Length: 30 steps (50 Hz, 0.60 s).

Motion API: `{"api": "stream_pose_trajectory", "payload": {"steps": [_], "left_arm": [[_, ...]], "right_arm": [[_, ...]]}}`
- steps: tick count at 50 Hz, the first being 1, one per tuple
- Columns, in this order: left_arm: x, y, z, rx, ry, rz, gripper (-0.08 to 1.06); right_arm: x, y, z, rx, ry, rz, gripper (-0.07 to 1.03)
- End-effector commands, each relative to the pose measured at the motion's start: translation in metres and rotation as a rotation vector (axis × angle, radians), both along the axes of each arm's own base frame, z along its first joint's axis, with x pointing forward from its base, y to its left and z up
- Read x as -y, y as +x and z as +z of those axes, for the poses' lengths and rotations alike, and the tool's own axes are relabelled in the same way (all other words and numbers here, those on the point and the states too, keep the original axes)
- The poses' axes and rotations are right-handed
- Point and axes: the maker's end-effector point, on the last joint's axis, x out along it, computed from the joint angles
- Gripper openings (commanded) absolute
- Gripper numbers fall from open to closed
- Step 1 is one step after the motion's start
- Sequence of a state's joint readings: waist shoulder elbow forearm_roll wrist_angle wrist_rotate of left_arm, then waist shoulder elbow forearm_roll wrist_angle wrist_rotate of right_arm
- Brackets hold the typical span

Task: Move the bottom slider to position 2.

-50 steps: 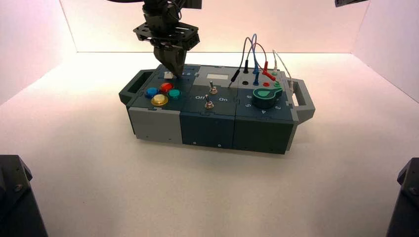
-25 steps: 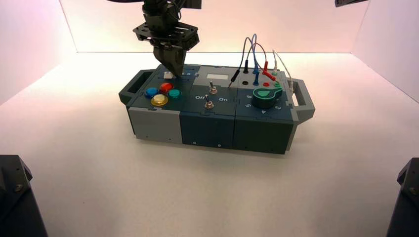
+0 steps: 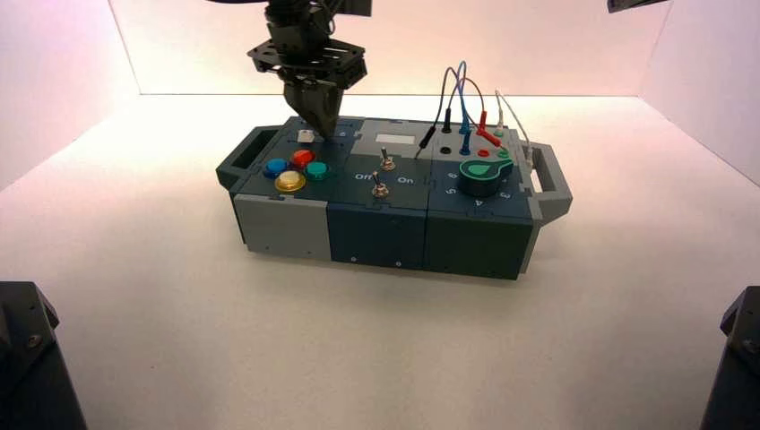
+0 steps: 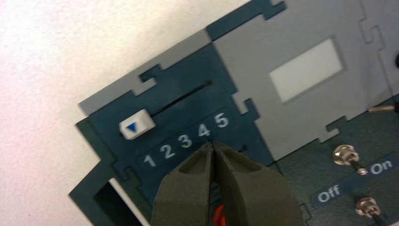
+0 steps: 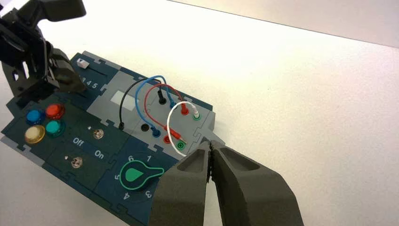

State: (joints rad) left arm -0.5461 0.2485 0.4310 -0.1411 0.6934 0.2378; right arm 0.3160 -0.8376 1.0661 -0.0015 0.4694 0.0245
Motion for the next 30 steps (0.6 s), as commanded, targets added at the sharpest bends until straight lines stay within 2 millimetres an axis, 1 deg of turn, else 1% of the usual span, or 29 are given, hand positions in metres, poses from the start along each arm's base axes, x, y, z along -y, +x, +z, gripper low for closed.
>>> {"api": "stream_pose_trajectory", "payload": {"steps": [1,8,11,16,18,23,30], "left_arm": [[0.02,0.001,0.042,0.068,-0.053,-0.029,-0.03],[0.016,-0.006,0.067,0.092,-0.073,-0.023,-0.03],[0.012,-0.012,0.077,0.097,-0.079,-0.023,-0.03],[0.006,-0.022,0.086,0.105,-0.084,-0.023,-0.03],[0.0,-0.029,0.093,0.112,-0.086,-0.02,-0.03],[-0.012,-0.038,0.094,0.107,-0.077,-0.01,-0.03],[-0.023,-0.047,0.085,0.084,-0.059,0.001,-0.03]], "right_arm": [[-0.001,0.004,0.009,0.021,0.011,-0.005,-0.01],[-0.001,0.004,0.01,0.019,0.01,-0.005,-0.01],[-0.001,0.004,0.009,0.016,0.009,-0.004,-0.01],[-0.001,0.003,0.009,0.013,0.01,-0.006,-0.01],[-0.001,0.003,0.009,0.01,0.01,-0.004,-0.01],[-0.001,0.003,0.008,0.006,0.011,-0.006,-0.01],[-0.002,0.002,0.008,0.0,0.02,-0.007,-0.01]]}}
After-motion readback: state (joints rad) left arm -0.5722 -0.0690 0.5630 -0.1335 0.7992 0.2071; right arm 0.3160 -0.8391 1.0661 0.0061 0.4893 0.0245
